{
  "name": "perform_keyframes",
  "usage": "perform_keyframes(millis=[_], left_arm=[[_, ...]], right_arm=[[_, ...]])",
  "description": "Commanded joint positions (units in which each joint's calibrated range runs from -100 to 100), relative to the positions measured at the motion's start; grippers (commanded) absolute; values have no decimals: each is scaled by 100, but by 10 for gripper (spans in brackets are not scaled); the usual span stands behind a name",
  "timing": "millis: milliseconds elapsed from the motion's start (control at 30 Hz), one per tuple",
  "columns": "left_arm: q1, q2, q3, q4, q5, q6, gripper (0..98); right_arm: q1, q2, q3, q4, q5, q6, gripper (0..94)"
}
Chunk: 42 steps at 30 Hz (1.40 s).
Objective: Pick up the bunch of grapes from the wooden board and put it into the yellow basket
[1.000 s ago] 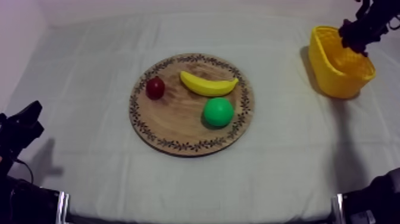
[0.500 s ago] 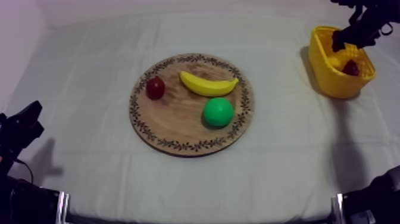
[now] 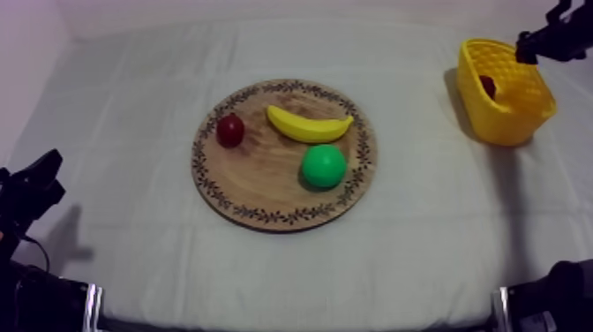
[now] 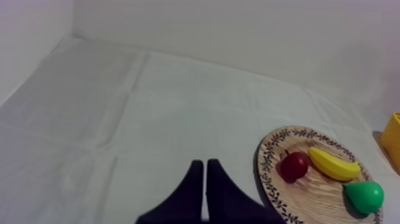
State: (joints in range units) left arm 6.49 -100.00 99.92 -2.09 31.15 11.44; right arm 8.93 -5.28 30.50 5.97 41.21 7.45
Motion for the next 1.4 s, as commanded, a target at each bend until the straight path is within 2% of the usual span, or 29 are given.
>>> perform_keyframes(millis=[0,300,567,767,967,1067,1200,1267,1367], left_arm=[[-1,0,-4,-4,-3,1,1],[-1,0,-4,-4,-3,1,1],[-1,0,-4,-4,-3,1,1],[-1,0,-4,-4,-3,1,1],[-1,0,-4,-4,-3,1,1],[-1,0,-4,-4,-3,1,1],[-1,0,-4,-4,-3,1,1],[-1,0,-4,-4,-3,1,1],[-1,0,-4,-4,-3,1,1]], right_arm=[[68,-926,523,30,-132,-3,600],[335,-3303,2394,90,-725,92,523],[247,-5143,3643,0,-689,130,483],[105,-6376,4454,31,-669,-34,412],[-212,-7401,5162,178,-557,-346,340],[-361,-7823,5443,221,-430,-468,282],[-463,-8360,5758,234,-330,-635,137],[-437,-8639,5917,132,-310,-595,74],[-374,-8908,6180,-12,-356,-577,29]])
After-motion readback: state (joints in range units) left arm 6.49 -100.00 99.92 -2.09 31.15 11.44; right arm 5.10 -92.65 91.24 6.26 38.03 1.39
